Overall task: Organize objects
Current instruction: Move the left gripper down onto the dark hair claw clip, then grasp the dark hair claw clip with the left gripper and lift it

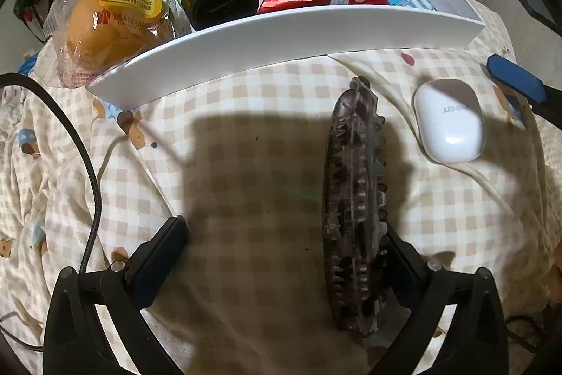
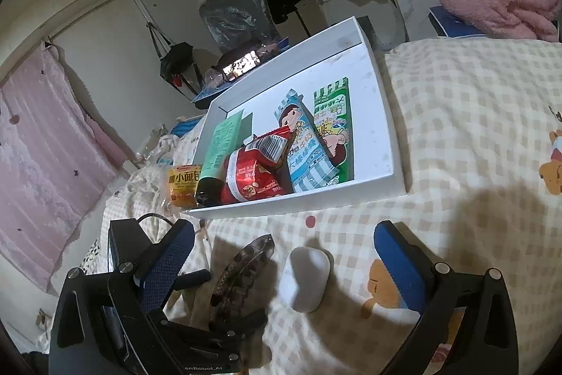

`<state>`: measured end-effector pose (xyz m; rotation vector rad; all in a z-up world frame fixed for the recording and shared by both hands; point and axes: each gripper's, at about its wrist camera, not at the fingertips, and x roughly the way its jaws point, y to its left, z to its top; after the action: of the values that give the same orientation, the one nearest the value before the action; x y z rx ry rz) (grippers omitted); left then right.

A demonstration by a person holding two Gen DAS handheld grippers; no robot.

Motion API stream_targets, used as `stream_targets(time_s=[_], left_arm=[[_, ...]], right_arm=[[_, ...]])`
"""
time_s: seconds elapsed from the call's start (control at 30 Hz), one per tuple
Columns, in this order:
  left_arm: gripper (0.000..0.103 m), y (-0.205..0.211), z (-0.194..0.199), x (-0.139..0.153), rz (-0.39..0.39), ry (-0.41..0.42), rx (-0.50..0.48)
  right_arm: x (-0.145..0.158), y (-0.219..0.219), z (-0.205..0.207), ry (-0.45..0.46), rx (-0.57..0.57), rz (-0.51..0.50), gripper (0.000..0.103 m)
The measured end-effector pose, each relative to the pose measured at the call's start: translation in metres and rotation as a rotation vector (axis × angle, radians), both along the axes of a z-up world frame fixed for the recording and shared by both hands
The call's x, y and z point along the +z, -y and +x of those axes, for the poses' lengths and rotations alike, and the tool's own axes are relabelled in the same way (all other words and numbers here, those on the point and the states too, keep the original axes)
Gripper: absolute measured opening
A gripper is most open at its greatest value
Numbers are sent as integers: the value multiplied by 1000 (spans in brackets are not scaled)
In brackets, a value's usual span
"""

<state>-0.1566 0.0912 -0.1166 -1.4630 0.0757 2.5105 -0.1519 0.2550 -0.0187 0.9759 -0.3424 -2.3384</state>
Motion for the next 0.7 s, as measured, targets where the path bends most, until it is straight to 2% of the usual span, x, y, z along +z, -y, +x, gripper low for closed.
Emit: stream_targets(time_s=[0.23,0.37,0.5,0.7], left_arm=[[102,1,-2,-1,31,-13,-4],[102,10,-3,3,98,-14,4],[102,11,-5,6,102,-10,7],[102,7,-9,4,117,0,7]], right_arm=[[2,0,3,-22,-20,27,103],[6,5,8,-72,-46,114,103],[11,6,12,-123,-102,195,103],[9,5,7,-87,-75,195,103]])
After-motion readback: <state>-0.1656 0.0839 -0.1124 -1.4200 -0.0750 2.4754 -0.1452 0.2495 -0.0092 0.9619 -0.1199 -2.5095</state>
